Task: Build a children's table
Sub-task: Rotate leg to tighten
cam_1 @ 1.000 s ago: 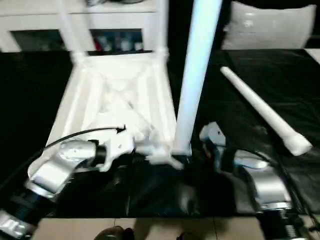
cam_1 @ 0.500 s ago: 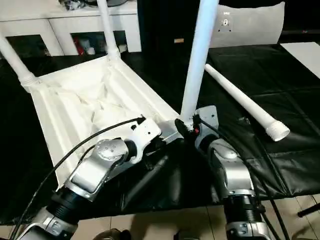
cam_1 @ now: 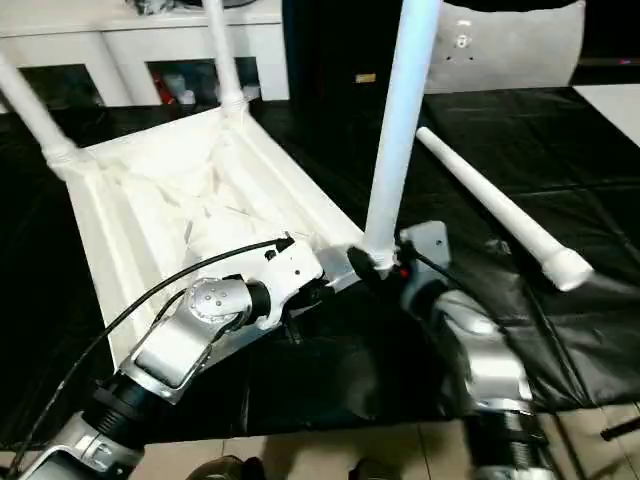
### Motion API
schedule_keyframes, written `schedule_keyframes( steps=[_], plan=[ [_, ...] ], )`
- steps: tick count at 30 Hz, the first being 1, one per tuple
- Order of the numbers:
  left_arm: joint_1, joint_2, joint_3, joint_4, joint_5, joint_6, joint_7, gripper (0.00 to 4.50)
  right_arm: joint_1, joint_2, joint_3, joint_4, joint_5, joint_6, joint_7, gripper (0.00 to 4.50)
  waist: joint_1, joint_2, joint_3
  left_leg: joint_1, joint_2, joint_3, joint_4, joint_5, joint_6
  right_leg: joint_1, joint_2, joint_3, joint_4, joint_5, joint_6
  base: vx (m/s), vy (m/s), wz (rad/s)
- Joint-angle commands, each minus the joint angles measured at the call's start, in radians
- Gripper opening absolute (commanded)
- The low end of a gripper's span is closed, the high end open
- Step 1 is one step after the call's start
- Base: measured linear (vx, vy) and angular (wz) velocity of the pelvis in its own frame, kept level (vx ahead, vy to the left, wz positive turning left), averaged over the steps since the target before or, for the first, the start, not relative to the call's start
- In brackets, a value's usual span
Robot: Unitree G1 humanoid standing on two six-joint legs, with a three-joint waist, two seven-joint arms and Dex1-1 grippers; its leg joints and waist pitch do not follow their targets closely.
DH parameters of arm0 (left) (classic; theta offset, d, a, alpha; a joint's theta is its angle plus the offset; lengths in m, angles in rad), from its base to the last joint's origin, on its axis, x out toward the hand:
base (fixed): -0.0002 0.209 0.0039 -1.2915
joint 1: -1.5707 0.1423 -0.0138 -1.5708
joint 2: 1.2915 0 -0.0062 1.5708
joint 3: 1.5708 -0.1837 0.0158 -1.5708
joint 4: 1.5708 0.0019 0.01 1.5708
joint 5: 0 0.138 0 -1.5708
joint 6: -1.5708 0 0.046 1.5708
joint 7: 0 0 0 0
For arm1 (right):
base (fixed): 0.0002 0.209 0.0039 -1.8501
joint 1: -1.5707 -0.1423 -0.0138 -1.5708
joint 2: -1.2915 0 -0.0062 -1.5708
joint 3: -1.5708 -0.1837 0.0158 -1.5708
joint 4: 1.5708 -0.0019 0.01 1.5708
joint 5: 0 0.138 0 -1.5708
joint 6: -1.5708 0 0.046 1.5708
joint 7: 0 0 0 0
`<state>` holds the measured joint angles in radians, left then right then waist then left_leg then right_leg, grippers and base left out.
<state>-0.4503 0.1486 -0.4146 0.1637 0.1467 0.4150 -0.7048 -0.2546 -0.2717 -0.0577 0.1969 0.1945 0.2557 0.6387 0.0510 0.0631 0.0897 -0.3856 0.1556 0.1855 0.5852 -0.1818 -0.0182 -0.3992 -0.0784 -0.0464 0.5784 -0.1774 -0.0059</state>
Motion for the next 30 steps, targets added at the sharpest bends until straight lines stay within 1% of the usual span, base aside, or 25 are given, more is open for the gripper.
schedule_keyframes(
  steps=[1, 2, 4, 5, 6, 7, 8, 9, 10, 11, 12, 13, 14, 15, 16, 18, 19, 21, 22, 23, 24, 26, 27, 30],
  plan=[
    [-0.015, 0.02, -0.022, 0.021, 0.012, -0.005, -0.022, 0.0, 0.016, 0.004, 0.052, -0.029, 0.013, -0.003, 0.068, 4.45, 0.006, -0.012, -0.055, 0.015, 0.072, -0.033, -0.083, -0.274, 0.063, 0.034, -0.077, 0.044, -0.079, -0.287, -0.2, 0.0, 0.0, 0.0],
    [-0.012, 0.041, -0.026, 0.02, 0.009, -0.02, -0.046, 0.0, 0.024, -0.031, 0.052, -0.035, 0.015, -0.014, 0.11, 4.48, 0.009, -0.013, -0.056, 0.014, 0.072, -0.034, -0.083, -0.26, 0.064, 0.038, -0.077, 0.043, -0.078, -0.278, -0.199, 0.0, 0.0, 0.0],
    [-0.007, 0.071, -0.034, 0.02, 0.004, -0.042, -0.079, 0.0, 0.031, -0.076, 0.054, -0.039, 0.02, -0.03, 0.159, 4.48, 0.012, -0.013, -0.058, 0.014, 0.071, -0.032, -0.08, -0.238, 0.076, 0.037, -0.075, 0.042, -0.073, -0.248, -0.209, 0.0, 0.0, 0.0],
    [-0.003, 0.083, -0.037, 0.019, 0.0, -0.06, -0.098, 0.0, 0.03, -0.091, 0.053, -0.039, 0.02, -0.035, 0.174, 4.48, 0.014, -0.013, -0.06, 0.014, 0.072, -0.032, -0.078, -0.219, 0.084, 0.038, -0.076, 0.041, -0.07, -0.22, -0.219, 0.0, 0.0, 0.0],
    [0.009, 0.12, -0.044, 0.012, -0.016, -0.109, -0.155, 0.0, 0.024, -0.129, 0.045, -0.039, 0.026, -0.049, 0.216, 4.48, 0.016, -0.016, -0.061, 0.012, 0.072, -0.034, -0.077, -0.205, 0.096, 0.042, -0.077, 0.039, -0.068, -0.204, -0.224, 0.0, 0.0, 0.0],
    [0.011, 0.126, -0.045, 0.011, -0.019, -0.117, -0.165, 0.0, 0.023, -0.134, 0.044, -0.038, 0.028, -0.051, 0.223, 4.48, 0.016, -0.014, -0.063, 0.012, 0.071, -0.033, -0.074, -0.193, 0.1, 0.043, -0.076, 0.039, -0.063, -0.185, -0.23, 0.0, 0.0, 0.0],
    [0.02, 0.157, -0.051, 0.005, -0.029, -0.155, -0.211, 0.0, 0.015, -0.159, 0.035, -0.041, 0.041, -0.054, 0.257, 4.48, 0.015, -0.013, -0.064, 0.011, 0.072, -0.033, -0.074, -0.175, 0.113, 0.042, -0.076, 0.039, -0.061, -0.15, -0.242, 0.0, 0.0, 0.0],
    [0.023, 0.169, -0.055, 0.003, -0.032, -0.168, -0.228, 0.0, 0.012, -0.167, 0.032, -0.044, 0.049, -0.054, 0.271, 4.48, 0.016, -0.011, -0.066, 0.013, 0.074, -0.032, -0.071, -0.157, 0.122, 0.043, -0.075, 0.038, -0.056, -0.112, -0.254, 0.0, 0.0, 0.0],
    [0.024, 0.181, -0.059, 0.002, -0.033, -0.18, -0.244, 0.0, 0.011, -0.181, 0.035, -0.046, 0.053, -0.058, 0.292, 4.48, 0.015, -0.013, -0.066, 0.013, 0.073, -0.031, -0.07, -0.153, 0.127, 0.042, -0.074, 0.038, -0.054, -0.097, -0.262, 0.0, 0.0, 0.0],
    [0.024, 0.181, -0.059, 0.002, -0.033, -0.18, -0.244, 0.0, 0.011, -0.181, 0.035, -0.046, 0.053, -0.058, 0.292, 4.48, 0.015, -0.012, -0.065, 0.012, 0.074, -0.031, -0.071, -0.154, 0.13, 0.043, -0.074, 0.037, -0.053, -0.093, -0.267, 0.0, 0.0, 0.0],
    [0.027, 0.209, -0.067, -0.004, -0.04, -0.193, -0.286, 0.0, 0.016, -0.218, 0.05, -0.057, 0.058, -0.065, 0.359, 4.48, 0.019, -0.011, -0.065, 0.017, 0.075, -0.029, -0.07, -0.166, 0.131, 0.042, -0.075, 0.037, -0.056, -0.108, -0.275, 0.0, 0.0, 0.0],
    [0.029, 0.222, -0.07, -0.008, -0.046, -0.2, -0.307, 0.0, 0.022, -0.239, 0.062, -0.067, 0.06, -0.074, 0.398, 4.48, 0.021, -0.011, -0.064, 0.016, 0.077, -0.03, -0.071, -0.168, 0.129, 0.044, -0.075, 0.036, -0.055, -0.116, -0.273, 0.0, 0.0, 0.0],
    [0.03, 0.23, -0.072, -0.01, -0.051, -0.205, -0.32, 0.0, 0.026, -0.252, 0.07, -0.073, 0.063, -0.082, 0.424, 4.48, 0.024, -0.011, -0.062, 0.016, 0.078, -0.029, -0.073, -0.178, 0.125, 0.044, -0.075, 0.037, -0.056, -0.135, -0.268, 0.0, 0.0, 0.0],
    [0.029, 0.235, -0.074, -0.01, -0.055, -0.211, -0.328, 0.0, 0.028, -0.26, 0.075, -0.077, 0.066, -0.085, 0.441, 4.48, 0.026, -0.011, -0.062, 0.017, 0.078, -0.029, -0.073, -0.182, 0.122, 0.043, -0.075, 0.037, -0.055, -0.143, -0.268, 0.0, 0.0, 0.0],
    [0.031, 0.25, -0.079, -0.014, -0.065, -0.224, -0.354, 0.0, 0.03, -0.269, 0.079, -0.084, 0.082, -0.076, 0.469, 4.48, 0.029, -0.014, -0.061, 0.018, 0.079, -0.028, -0.074, -0.189, 0.118, 0.042, -0.076, 0.038, -0.056, -0.16, -0.265, 0.0, 0.0, 0.0],
    [0.034, 0.269, -0.086, -0.019, -0.075, -0.242, -0.386, 0.0, 0.028, -0.273, 0.081, -0.089, 0.098, -0.078, 0.496, 4.48, 0.035, -0.013, -0.061, 0.019, 0.08, -0.028, -0.074, -0.198, 0.111, 0.041, -0.077, 0.04, -0.058, -0.188, -0.259, 0.0, 0.0, 0.0],
    [0.035, 0.278, -0.089, -0.018, -0.075, -0.254, -0.397, 0.0, 0.027, -0.274, 0.081, -0.089, 0.109, -0.078, 0.509, 4.48, 0.038, -0.012, -0.062, 0.021, 0.08, -0.028, -0.074, -0.196, 0.109, 0.04, -0.077, 0.04, -0.058, -0.187, -0.261, 0.0, 0.0, 0.0],
    [0.035, 0.286, -0.092, -0.015, -0.073, -0.268, -0.409, 0.0, 0.024, -0.274, 0.08, -0.088, 0.124, -0.078, 0.528, 4.48, 0.039, -0.012, -0.063, 0.02, 0.081, -0.028, -0.074, -0.189, 0.108, 0.04, -0.076, 0.04, -0.056, -0.178, -0.263, 0.0, 0.0, 0.0],
    [0.036, 0.289, -0.094, -0.015, -0.074, -0.272, -0.416, 0.0, 0.022, -0.273, 0.079, -0.086, 0.129, -0.079, 0.535, 4.19, 0.04, -0.011, -0.064, 0.021, 0.081, -0.028, -0.074, -0.184, 0.107, 0.039, -0.075, 0.039, -0.055, -0.168, -0.265, 0.0, 0.0, 0.0],
    [0.038, 0.294, -0.095, -0.019, -0.078, -0.275, -0.43, 0.0, 0.018, -0.273, 0.077, -0.082, 0.149, -0.061, 0.551, 4.11, 0.04, -0.017, -0.064, 0.02, 0.08, -0.027, -0.073, -0.179, 0.108, 0.041, -0.075, 0.039, -0.053, -0.155, -0.269, 0.0, 0.0, 0.0],
    [0.039, 0.296, -0.096, -0.022, -0.081, -0.275, -0.436, 0.0, 0.018, -0.277, 0.079, -0.083, 0.159, -0.051, 0.565, 4.08, 0.041, -0.014, -0.064, 0.019, 0.08, -0.028, -0.073, -0.173, 0.11, 0.041, -0.076, 0.039, -0.052, -0.152, -0.271, 0.0, 0.0, 0.0],
    [0.039, 0.3, -0.097, -0.025, -0.085, -0.276, -0.446, 0.0, 0.02, -0.284, 0.085, -0.09, 0.173, -0.034, 0.59, 4.0, 0.043, -0.014, -0.066, 0.019, 0.08, -0.028, -0.071, -0.168, 0.113, 0.042, -0.076, 0.038, -0.051, -0.146, -0.275, 0.0, 0.0, 0.0],
    [0.039, 0.301, -0.098, -0.025, -0.086, -0.278, -0.448, 0.0, 0.021, -0.285, 0.086, -0.093, 0.177, -0.029, 0.597, 3.74, 0.043, -0.014, -0.065, 0.018, 0.08, -0.027, -0.071, -0.164, 0.115, 0.042, -0.075, 0.038, -0.05, -0.142, -0.275, 0.0, 0.0, 0.0],
    [0.038, 0.304, -0.099, -0.019, -0.087, -0.284, -0.45, 0.0, 0.023, -0.288, 0.088, -0.094, 0.178, -0.025, 0.605, 3.63, 0.043, -0.015, -0.066, 0.018, 0.078, -0.027, -0.07, -0.159, 0.116, 0.042, -0.075, 0.038, -0.05, -0.142, -0.275, 0.0, 0.0, 0.0]
  ],
)
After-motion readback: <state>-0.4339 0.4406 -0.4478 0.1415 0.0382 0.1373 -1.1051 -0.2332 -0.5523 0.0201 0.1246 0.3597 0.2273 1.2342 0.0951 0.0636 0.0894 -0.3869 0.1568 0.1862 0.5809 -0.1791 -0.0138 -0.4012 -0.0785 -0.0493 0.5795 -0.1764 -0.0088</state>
